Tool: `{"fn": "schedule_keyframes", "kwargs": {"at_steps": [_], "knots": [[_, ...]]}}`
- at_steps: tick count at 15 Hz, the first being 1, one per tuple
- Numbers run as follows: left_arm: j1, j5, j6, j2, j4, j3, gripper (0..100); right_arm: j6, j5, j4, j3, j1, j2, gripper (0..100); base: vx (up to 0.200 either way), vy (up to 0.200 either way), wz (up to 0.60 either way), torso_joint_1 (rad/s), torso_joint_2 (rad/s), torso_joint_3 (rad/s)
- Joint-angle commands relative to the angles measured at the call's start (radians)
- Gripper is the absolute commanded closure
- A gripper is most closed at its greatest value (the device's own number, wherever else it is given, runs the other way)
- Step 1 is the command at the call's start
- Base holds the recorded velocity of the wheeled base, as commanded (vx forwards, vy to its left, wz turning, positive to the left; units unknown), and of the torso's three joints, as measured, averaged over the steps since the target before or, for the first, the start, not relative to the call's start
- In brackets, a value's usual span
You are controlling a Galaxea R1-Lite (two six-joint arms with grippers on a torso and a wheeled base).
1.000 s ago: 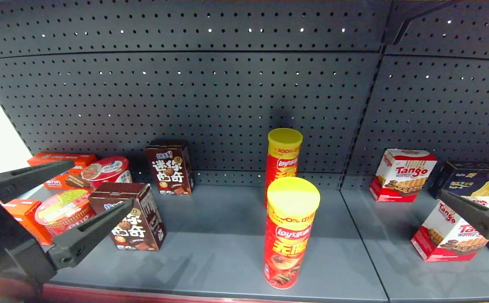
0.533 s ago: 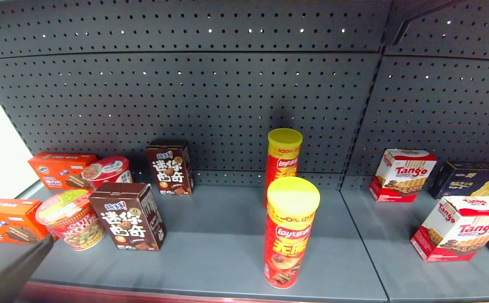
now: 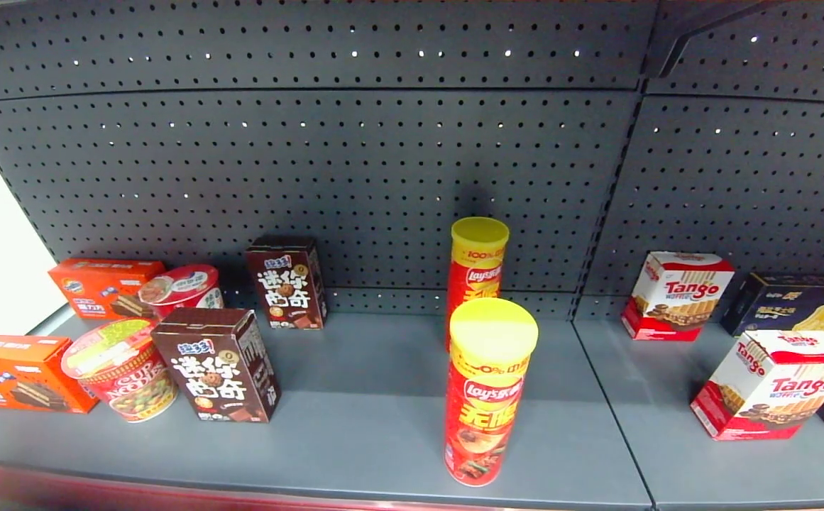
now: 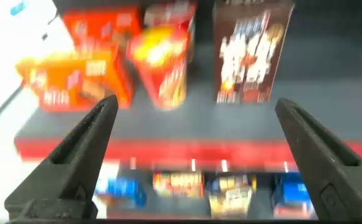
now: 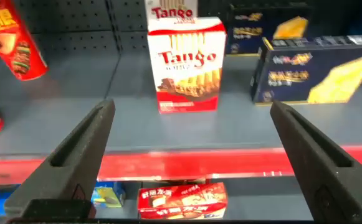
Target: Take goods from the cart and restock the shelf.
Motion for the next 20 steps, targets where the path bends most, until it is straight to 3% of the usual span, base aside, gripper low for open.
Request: {"fn": "schedule_keyframes", "kwargs": {"at_steps": [1, 3, 6, 9, 10, 20], "knots": [[0.021, -0.001, -0.015, -0.217, 0.108, 0.036, 0, -0.001, 0.020, -0.008, 0.047, -0.019, -0.104, 0, 0.000, 0.000, 0.00, 0.000, 0.00, 0.000], [0.022, 0.004, -0.044, -0.234, 0.071, 0.082, 0, -0.013, 0.085, -0.007, 0.087, -0.035, -0.144, 0, 0.000, 0.000, 0.00, 0.000, 0.00, 0.000], [0.022, 0.011, -0.047, -0.234, -0.041, 0.216, 0, -0.047, 0.094, -0.079, 0.200, -0.042, -0.162, 0, 0.000, 0.000, 0.00, 0.000, 0.00, 0.000], [0.024, 0.008, -0.067, -0.234, -0.036, 0.223, 0, -0.021, 0.092, -0.089, 0.203, -0.042, -0.162, 0, 0.000, 0.000, 0.00, 0.000, 0.00, 0.000], [0.024, -0.025, -0.095, -0.234, -0.016, 0.223, 0, -0.012, 0.106, -0.088, 0.202, -0.042, -0.162, 0, 0.000, 0.000, 0.00, 0.000, 0.00, 0.000], [0.024, -0.035, -0.092, -0.236, -0.015, 0.223, 0, -0.021, 0.152, -0.085, 0.202, -0.042, -0.162, 0, 0.000, 0.000, -0.12, 0.002, 0.00, 0.000]]}}
